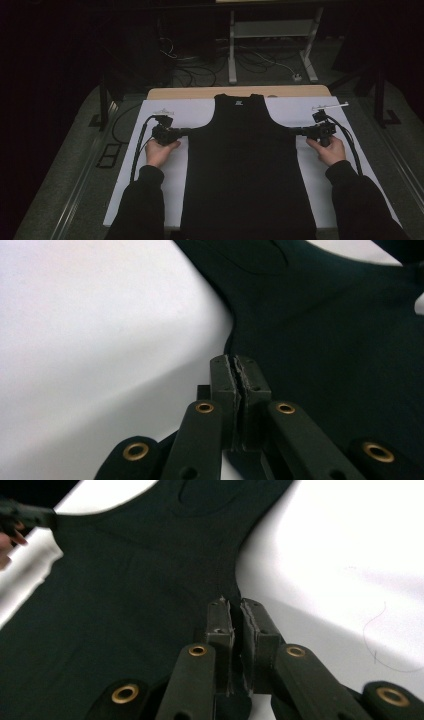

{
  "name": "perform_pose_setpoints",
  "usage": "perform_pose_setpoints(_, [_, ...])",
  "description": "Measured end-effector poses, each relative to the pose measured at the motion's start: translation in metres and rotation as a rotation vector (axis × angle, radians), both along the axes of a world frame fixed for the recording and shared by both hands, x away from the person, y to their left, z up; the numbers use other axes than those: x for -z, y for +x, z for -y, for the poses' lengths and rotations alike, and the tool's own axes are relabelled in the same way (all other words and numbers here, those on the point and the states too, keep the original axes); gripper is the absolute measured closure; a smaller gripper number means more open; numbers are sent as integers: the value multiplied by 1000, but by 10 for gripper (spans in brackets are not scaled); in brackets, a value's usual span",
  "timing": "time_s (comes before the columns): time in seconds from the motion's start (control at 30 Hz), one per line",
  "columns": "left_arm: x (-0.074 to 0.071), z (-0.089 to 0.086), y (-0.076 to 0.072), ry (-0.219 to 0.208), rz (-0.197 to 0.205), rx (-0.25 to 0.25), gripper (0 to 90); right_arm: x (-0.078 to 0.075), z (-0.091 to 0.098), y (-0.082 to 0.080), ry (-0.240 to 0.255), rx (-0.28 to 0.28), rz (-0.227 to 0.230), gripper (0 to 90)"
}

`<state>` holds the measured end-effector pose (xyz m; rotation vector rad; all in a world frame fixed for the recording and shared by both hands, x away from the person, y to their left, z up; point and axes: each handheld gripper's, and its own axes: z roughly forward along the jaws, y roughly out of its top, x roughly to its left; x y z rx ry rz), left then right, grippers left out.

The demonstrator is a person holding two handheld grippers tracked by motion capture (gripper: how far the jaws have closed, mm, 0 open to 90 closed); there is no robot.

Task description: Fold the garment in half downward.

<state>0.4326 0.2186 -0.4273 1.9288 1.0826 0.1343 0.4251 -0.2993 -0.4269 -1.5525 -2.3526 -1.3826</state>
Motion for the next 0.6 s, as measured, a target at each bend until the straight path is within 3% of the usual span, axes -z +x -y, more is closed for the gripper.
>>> perform_pose_setpoints(0.13, [-1, -3, -4, -20, -8, -8, 867, -3, 5, -9, 29, 4, 2, 821])
perform_pose_setpoints(0.2, [-2, -5, -7, -54, -8, -22, 867, -3, 5, -10, 29, 7, 5, 821])
perform_pose_setpoints(0.6, [-14, -12, -24, -92, 0, 3, 866, -10, 9, -24, 48, 2, 23, 821])
